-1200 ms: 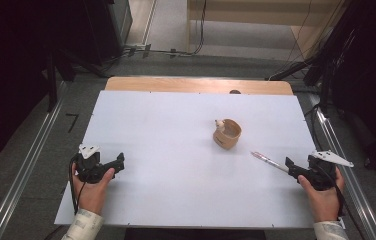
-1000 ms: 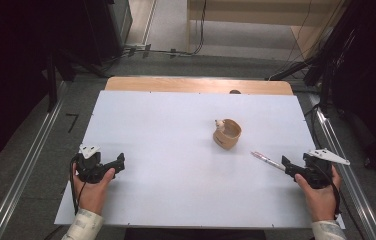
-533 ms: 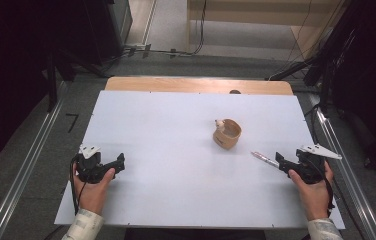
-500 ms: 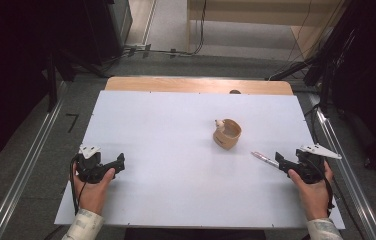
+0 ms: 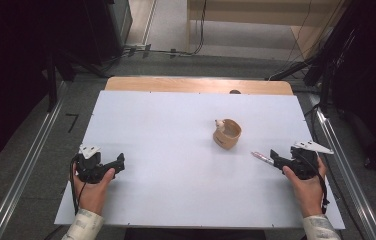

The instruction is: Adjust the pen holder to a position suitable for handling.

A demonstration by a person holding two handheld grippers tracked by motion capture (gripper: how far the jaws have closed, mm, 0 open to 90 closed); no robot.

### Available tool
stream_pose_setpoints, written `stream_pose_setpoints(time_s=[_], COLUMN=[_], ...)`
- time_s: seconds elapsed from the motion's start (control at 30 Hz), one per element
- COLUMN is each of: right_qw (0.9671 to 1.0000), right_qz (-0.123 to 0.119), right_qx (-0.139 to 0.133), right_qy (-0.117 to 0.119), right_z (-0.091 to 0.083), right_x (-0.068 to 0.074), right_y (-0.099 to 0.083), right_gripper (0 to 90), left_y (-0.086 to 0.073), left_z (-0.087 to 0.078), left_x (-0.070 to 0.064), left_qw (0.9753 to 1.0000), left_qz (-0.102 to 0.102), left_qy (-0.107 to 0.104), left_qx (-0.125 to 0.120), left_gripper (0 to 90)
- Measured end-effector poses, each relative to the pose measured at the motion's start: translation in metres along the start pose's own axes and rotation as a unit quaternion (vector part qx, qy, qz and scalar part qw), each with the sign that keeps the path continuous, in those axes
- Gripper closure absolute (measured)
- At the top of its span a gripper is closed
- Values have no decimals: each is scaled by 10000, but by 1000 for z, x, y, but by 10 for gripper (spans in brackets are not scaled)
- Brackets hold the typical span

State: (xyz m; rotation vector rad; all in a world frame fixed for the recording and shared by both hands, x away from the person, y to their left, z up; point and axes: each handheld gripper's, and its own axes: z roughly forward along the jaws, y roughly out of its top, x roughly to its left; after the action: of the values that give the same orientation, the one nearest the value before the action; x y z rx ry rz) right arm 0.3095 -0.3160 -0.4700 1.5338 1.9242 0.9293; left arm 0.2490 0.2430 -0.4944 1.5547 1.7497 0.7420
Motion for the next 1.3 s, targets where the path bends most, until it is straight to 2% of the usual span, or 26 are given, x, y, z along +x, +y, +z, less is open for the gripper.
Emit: stream_pose_setpoints(time_s=[0.67, 1.3], right_qw=[9998, 9989], right_qz=[-106, -190], right_qx=[-85, -78], right_qy=[145, 431], right_z=[10, 24], right_x=[16, 38], right_y=[17, 38], right_gripper=[239, 289], left_y=[0, -1], left_z=[0, 1], left_x=[0, -1], left_qw=[10000, 10000], left_qz=[22, 16], left_qy=[2, -20], left_qx=[33, 62], left_gripper=[56, 56])
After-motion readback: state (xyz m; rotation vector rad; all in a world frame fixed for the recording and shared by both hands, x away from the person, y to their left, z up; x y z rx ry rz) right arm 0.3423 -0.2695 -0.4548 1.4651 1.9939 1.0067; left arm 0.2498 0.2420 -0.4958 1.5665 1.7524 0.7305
